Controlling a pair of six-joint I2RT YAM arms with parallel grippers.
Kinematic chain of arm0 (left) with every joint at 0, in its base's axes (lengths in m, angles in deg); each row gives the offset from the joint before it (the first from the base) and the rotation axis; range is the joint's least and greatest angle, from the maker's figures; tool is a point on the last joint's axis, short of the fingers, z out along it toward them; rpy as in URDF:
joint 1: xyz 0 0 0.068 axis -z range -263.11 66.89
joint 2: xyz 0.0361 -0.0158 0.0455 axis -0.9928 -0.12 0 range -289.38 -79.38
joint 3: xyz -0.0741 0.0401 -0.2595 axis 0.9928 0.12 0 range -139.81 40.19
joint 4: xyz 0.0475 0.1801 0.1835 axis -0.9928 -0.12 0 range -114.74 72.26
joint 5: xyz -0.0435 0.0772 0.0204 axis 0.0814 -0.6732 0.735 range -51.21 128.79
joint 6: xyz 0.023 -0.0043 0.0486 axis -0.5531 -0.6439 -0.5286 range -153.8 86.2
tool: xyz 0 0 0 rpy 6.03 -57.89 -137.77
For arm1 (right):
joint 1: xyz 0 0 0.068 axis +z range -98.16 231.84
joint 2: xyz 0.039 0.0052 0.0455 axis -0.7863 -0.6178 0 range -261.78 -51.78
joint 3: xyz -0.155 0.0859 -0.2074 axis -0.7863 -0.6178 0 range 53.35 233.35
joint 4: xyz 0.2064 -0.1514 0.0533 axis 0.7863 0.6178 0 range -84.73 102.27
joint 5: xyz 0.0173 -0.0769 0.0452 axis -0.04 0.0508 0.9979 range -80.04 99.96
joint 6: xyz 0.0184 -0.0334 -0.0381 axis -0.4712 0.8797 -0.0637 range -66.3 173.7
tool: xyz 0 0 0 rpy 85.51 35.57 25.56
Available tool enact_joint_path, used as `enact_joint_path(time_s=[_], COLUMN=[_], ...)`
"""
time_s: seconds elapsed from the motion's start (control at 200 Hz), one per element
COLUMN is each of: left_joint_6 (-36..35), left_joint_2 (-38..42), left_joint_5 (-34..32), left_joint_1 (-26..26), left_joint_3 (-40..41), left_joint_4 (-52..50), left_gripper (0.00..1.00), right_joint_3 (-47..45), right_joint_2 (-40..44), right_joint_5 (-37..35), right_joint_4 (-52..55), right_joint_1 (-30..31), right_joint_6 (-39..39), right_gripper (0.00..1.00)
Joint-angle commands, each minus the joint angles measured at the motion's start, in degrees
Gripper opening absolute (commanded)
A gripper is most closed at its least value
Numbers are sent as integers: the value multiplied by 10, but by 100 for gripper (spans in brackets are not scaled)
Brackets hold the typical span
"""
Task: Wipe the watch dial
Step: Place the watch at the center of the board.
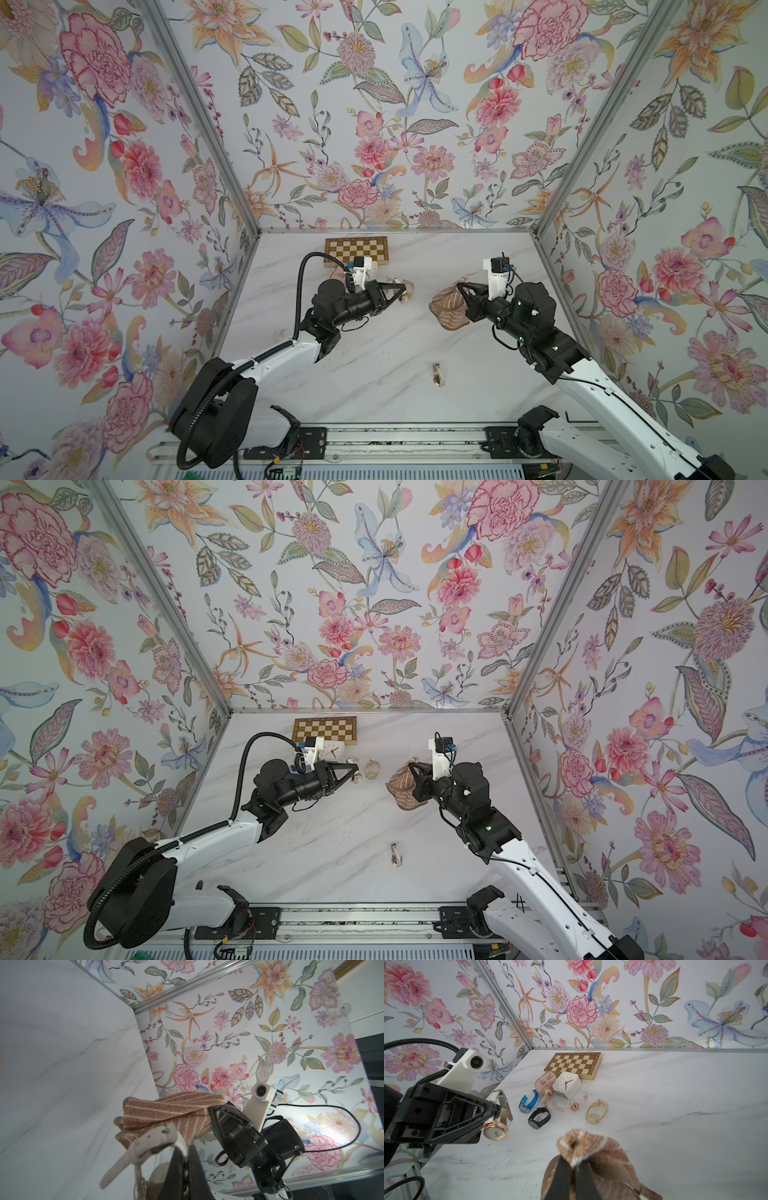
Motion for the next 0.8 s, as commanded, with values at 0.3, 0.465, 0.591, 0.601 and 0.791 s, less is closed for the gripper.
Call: enact_joint_path(time_s=[0.3,0.465,0.591,0.601,0.791], left_joint_6=[-361,-405,-415,-416,-438], left_joint_2=[-113,-188,-212,-213,-253], left_joint_5=[-157,-195,-215,-216,-248], left_joint_1=[15,29,37,38,42], left_joint_3=[-186,-254,-274,-274,-312], left_joint_4=[-482,-555,-570,-571,-612], left_gripper=[0,0,0,0,0], right_joint_3=[-12,-13,-15,-15,-12], right_joint_2=[24,21,20,20,15], right_joint_5=[16,21,22,22,28], right_joint_4=[28,28,27,28,26], right_joint_1=[-19,-19,-22,-21,-23], right_joint_6=[9,9,12,11,12], right_gripper=[0,0,0,0,0])
